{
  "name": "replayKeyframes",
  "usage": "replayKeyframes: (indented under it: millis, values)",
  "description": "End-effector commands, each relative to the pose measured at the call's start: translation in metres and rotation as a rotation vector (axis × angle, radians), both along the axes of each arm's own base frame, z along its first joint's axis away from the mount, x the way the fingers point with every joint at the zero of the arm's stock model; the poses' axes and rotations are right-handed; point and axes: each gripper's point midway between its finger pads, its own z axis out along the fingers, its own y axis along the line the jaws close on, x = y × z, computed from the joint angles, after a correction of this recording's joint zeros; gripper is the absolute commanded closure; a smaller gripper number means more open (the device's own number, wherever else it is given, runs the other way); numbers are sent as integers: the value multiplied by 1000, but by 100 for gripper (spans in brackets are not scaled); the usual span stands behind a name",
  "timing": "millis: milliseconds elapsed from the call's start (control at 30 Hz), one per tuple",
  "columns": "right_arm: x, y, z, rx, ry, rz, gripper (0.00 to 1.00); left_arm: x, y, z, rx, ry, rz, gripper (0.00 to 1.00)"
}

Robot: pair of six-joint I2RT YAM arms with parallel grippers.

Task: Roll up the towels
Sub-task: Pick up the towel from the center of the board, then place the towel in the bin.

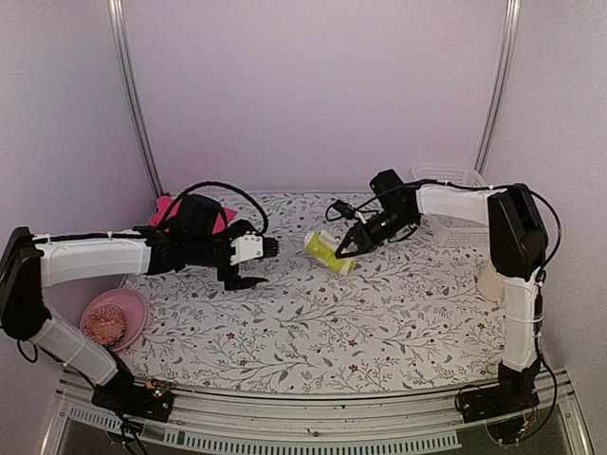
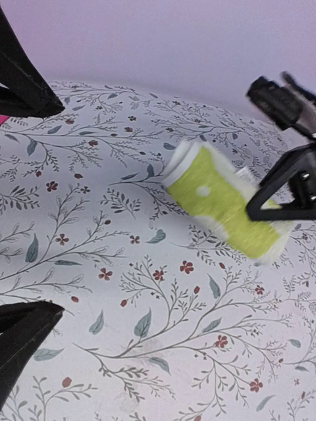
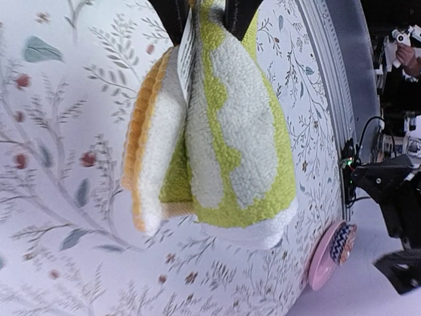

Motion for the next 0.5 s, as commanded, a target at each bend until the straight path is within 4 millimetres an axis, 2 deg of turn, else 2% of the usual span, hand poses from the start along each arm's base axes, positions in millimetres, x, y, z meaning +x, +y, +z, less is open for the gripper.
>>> replayKeyframes:
  millis: [0,100,167,267,333,467]
  values:
    - [57,-51,70,69,-173,-197,98,-19,31,-34,6,210,32,3]
    - [80,-94,96,62,-232,-313,98,-22,48,-52,11,297,76,3]
    - [94,-125,107,47,-266,-389,98,-27,55,-61,11,349,79,3]
    - [114,-179,127,43,-309,-512,98,-38,62,-72,17,437,69,3]
    - [125,-213,133,31,-329,-590,98,-44,65,-76,12,483,56,3]
    - [144,-275,134,19,-329,-719,98,-53,67,-84,18,530,40,3]
